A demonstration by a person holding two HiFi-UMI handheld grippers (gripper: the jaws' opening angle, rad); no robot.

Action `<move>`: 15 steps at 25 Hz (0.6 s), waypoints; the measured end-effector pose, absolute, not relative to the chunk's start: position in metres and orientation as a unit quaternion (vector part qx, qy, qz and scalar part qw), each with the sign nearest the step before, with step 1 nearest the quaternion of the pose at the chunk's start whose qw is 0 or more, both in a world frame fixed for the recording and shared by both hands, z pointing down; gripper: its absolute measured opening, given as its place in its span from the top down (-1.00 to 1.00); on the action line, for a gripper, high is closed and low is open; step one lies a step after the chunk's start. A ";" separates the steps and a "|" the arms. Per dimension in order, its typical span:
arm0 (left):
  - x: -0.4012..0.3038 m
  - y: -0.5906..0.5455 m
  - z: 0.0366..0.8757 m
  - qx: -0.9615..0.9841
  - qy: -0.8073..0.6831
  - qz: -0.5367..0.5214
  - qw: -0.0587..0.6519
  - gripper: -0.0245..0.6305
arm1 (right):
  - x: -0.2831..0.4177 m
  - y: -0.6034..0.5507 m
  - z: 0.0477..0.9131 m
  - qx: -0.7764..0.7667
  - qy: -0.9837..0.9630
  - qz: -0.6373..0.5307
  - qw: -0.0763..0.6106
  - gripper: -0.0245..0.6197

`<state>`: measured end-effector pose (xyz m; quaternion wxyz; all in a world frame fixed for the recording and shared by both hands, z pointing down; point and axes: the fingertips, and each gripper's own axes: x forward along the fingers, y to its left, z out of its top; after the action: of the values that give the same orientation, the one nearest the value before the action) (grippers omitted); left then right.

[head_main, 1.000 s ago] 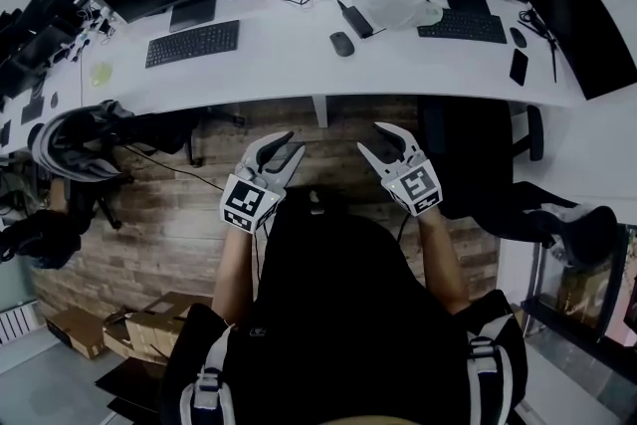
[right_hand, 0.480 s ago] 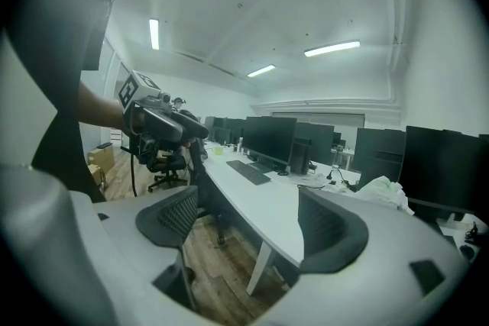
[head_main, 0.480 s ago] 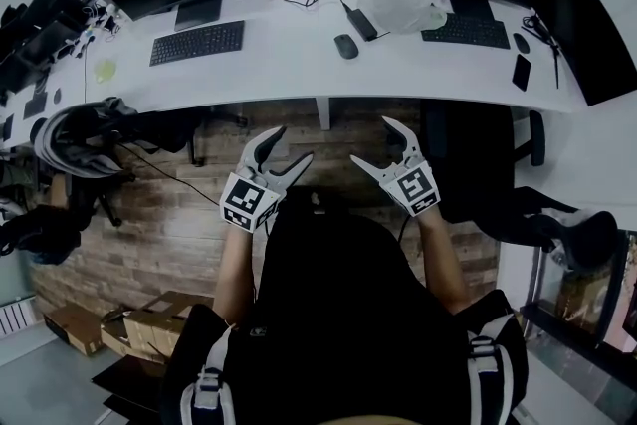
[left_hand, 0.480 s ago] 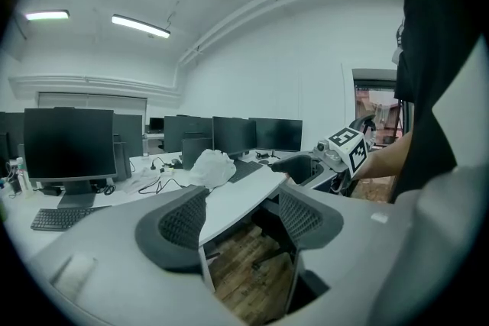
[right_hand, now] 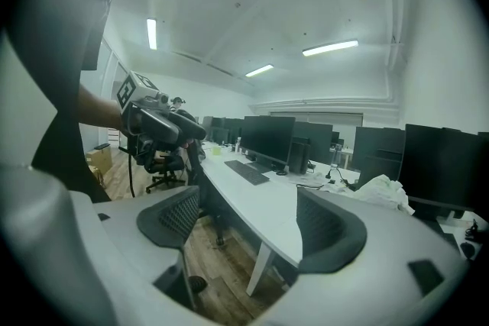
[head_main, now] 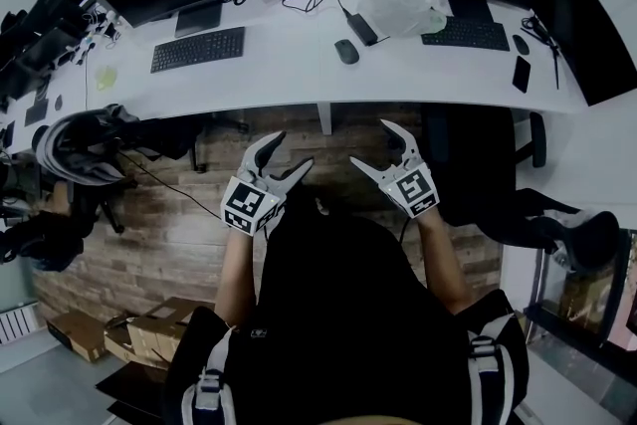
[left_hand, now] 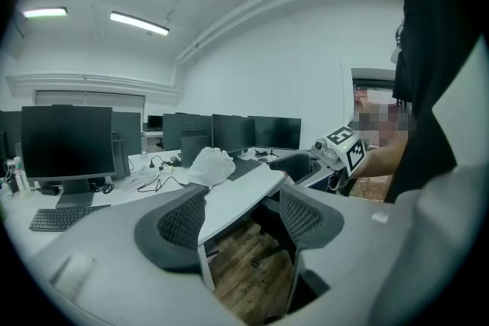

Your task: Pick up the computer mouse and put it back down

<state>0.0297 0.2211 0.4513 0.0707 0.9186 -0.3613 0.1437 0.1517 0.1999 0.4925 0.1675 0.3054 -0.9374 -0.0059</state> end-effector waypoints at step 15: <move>0.032 0.160 0.471 0.937 -0.301 0.159 0.082 0.01 | 0.157 0.140 0.507 0.356 -0.917 0.018 0.181 -0.15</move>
<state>0.0321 0.1597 0.4712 0.0818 0.9365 -0.3015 0.1591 0.1567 0.1397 0.5066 0.1810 0.3556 -0.9168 0.0181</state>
